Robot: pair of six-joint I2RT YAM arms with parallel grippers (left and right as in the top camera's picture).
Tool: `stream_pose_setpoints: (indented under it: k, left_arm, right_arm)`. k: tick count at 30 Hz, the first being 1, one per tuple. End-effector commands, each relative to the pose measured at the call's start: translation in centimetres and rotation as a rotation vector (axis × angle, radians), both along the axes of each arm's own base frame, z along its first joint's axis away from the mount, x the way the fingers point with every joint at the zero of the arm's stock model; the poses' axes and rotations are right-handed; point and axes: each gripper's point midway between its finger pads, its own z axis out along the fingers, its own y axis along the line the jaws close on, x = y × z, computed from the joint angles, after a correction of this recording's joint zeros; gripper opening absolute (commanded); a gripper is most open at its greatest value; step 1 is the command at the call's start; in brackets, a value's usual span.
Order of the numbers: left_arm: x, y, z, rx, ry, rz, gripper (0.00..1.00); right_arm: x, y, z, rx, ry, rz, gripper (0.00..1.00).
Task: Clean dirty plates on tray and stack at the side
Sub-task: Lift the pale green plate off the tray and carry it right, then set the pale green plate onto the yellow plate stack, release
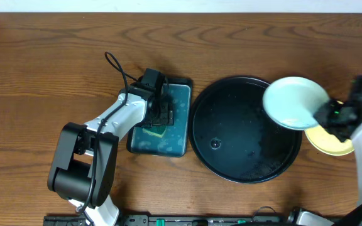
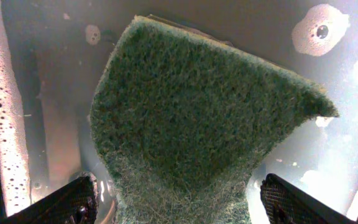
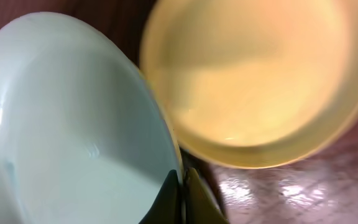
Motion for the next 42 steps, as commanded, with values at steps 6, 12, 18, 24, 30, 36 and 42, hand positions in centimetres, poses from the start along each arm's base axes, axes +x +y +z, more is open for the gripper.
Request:
stream_pose_setpoints:
  k: [6, 12, 18, 24, 30, 36, 42]
  left_arm:
    - [-2.2, 1.1, -2.6, 0.039, 0.095, 0.009, 0.84]
    - [-2.2, 1.1, -2.6, 0.039, 0.095, 0.009, 0.84]
    - [-2.2, 1.1, -2.6, 0.039, 0.095, 0.009, 0.85]
    - [-2.2, 1.1, -2.6, 0.039, 0.095, 0.009, 0.85]
    - [-2.2, 1.1, -2.6, 0.039, 0.095, 0.009, 0.84]
    - [-2.2, 1.1, -2.6, 0.039, 0.095, 0.009, 0.84]
    - [-2.2, 1.1, -2.6, 0.039, 0.095, 0.009, 0.84]
  right_arm:
    - [-2.9, -5.8, 0.0, 0.028, -0.011, -0.21, 0.01]
    - [-5.1, -8.9, -0.2, -0.005, 0.009, -0.326, 0.01]
    - [-5.9, -9.9, -1.9, 0.002, 0.07, -0.361, 0.01]
    - [-6.1, -10.4, -4.7, 0.019, 0.155, -0.367, 0.01]
    - [-5.5, -10.3, -6.4, 0.062, 0.166, -0.357, 0.01]
    - [-4.6, -10.0, -6.5, 0.092, 0.134, -0.345, 0.3]
    - [-3.7, -9.2, -6.4, 0.134, 0.095, -0.311, 0.44]
